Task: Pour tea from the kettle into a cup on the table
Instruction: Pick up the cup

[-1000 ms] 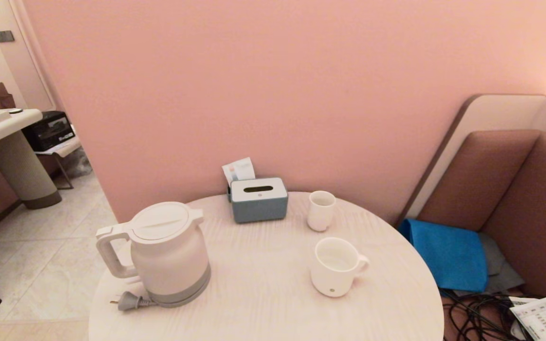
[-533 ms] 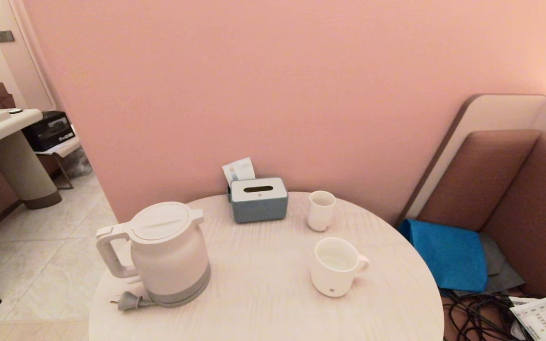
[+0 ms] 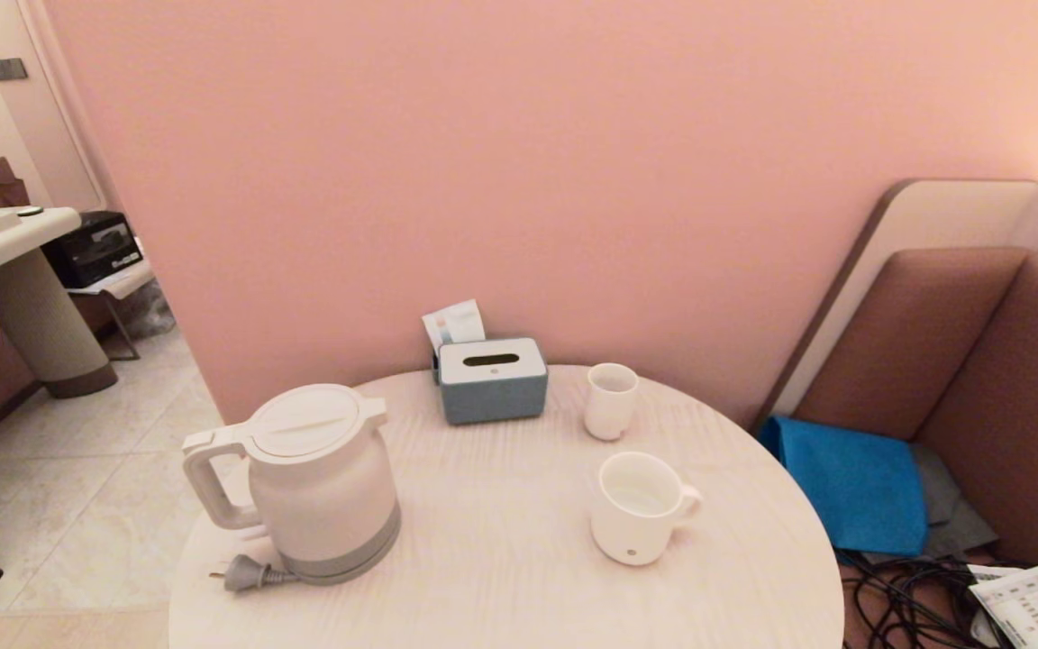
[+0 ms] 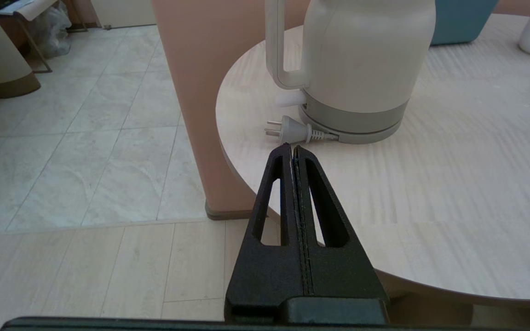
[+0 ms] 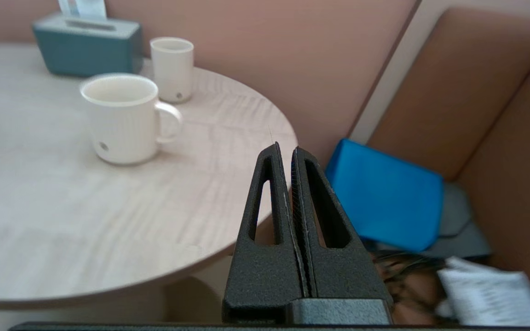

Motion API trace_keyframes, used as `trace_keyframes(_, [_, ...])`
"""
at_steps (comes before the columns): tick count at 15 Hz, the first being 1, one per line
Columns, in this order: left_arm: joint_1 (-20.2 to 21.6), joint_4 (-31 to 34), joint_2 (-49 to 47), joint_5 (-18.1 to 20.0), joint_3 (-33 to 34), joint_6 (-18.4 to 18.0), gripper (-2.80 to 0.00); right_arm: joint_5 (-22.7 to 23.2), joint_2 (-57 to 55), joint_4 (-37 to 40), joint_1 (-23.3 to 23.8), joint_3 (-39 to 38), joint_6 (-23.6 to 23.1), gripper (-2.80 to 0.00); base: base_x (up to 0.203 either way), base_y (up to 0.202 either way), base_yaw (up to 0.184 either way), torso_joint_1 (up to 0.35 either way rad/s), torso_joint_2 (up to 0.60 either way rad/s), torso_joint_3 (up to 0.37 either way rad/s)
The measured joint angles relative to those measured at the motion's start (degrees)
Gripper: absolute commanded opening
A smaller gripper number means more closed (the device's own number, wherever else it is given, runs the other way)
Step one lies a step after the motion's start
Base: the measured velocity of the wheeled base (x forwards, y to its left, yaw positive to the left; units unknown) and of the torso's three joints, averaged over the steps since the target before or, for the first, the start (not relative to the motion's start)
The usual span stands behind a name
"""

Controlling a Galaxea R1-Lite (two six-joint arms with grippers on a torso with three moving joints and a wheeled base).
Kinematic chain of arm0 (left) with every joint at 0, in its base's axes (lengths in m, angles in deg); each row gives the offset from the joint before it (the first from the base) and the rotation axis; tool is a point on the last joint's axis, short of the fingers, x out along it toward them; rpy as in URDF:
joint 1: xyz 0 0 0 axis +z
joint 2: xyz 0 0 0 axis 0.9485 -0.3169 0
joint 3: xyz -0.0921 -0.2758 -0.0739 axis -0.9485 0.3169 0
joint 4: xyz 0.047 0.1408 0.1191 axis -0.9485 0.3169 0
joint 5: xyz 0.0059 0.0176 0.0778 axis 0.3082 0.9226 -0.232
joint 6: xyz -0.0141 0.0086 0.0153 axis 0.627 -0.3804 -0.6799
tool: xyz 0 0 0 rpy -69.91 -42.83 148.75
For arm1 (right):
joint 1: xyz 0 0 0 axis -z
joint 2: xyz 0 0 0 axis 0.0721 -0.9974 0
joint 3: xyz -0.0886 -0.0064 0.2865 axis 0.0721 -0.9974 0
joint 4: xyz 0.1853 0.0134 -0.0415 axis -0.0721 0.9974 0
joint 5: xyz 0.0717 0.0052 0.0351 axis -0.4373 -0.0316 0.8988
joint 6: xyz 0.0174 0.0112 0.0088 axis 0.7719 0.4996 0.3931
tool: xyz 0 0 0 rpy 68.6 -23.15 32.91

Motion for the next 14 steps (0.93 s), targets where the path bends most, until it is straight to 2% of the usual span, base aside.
trace_keyframes(1, [0.0,0.0,0.0,0.0,0.0,0.0,-2.8,0.8,0.0,0.2,0.0,0.3,-1.7,-2.8,0.0,0.0,0.0,0.0,0.0,0.0])
trace_keyframes(3, [0.0,0.0,0.0,0.0,0.0,0.0,-2.8,3.3,0.0,2.2,0.0,3.2,-2.1,-2.8,0.0,0.0,0.0,0.0,0.0,0.0])
trace_keyframes(6, [0.0,0.0,0.0,0.0,0.0,0.0,-2.8,7.5,-0.6,9.4,0.0,9.9,-2.1,-2.8,0.0,0.0,0.0,0.0,0.0,0.0])
trace_keyframes(11, [0.0,0.0,0.0,0.0,0.0,0.0,-2.8,7.6,-7.2,12.1,0.0,18.2,0.4,-2.8,0.0,0.0,0.0,0.0,0.0,0.0])
trace_keyframes(14, [0.0,0.0,0.0,0.0,0.0,0.0,-2.8,5.2,-15.6,12.2,0.0,22.3,1.8,-2.8,0.0,0.0,0.0,0.0,0.0,0.0])
